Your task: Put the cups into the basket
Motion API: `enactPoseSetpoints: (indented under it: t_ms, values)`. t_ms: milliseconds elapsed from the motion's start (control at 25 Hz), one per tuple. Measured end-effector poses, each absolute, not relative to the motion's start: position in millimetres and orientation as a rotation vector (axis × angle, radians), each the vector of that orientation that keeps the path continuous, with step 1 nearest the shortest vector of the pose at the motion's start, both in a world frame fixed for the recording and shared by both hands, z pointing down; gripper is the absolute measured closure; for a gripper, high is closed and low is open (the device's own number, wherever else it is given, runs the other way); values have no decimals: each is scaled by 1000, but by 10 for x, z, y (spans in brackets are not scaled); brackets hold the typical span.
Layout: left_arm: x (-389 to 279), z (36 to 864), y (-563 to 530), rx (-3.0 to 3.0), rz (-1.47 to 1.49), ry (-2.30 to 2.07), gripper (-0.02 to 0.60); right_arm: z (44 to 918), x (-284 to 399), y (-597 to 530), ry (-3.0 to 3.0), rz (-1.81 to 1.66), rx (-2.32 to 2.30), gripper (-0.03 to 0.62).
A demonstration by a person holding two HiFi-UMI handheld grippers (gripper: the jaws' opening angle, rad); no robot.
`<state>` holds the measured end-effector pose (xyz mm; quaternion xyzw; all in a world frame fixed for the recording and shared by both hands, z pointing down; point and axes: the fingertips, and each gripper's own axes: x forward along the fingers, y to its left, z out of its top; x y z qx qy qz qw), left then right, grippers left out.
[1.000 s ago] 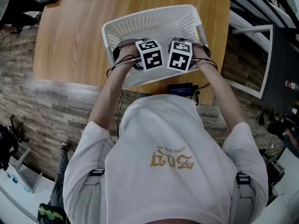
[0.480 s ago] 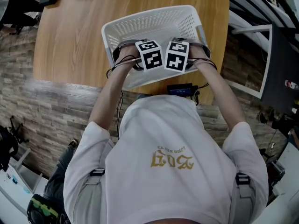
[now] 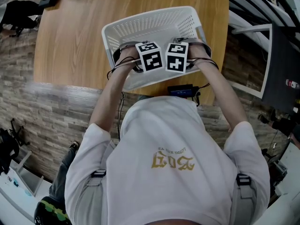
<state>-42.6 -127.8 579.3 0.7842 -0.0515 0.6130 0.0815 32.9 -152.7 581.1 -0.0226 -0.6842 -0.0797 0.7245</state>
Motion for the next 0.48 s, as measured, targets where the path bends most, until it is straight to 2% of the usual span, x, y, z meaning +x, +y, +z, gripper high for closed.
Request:
enactPoseSetpoints:
  t_ms: [480]
  values:
    - [-371,5707,-1218,2371,1778,-135,575,5768,301,-1528,-1540,-167,-46,565]
